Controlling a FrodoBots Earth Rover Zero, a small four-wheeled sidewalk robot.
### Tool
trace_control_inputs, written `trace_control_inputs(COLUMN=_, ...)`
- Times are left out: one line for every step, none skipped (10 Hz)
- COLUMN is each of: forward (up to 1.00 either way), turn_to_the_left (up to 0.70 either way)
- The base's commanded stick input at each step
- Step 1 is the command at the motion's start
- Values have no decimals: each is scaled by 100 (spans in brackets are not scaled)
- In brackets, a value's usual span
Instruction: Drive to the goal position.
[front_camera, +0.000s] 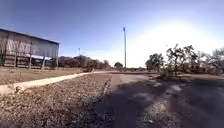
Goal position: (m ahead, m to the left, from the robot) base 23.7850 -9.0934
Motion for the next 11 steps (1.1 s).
trace_control_inputs(forward=50, turn_to_the_left=0)
trace_control_inputs(forward=50, turn_to_the_left=0)
trace_control_inputs(forward=50, turn_to_the_left=0)
trace_control_inputs(forward=50, turn_to_the_left=0)
trace_control_inputs(forward=50, turn_to_the_left=0)
trace_control_inputs(forward=50, turn_to_the_left=0)
trace_control_inputs(forward=50, turn_to_the_left=0)
trace_control_inputs(forward=50, turn_to_the_left=0)
trace_control_inputs(forward=50, turn_to_the_left=0)
trace_control_inputs(forward=50, turn_to_the_left=0)
trace_control_inputs(forward=50, turn_to_the_left=0)
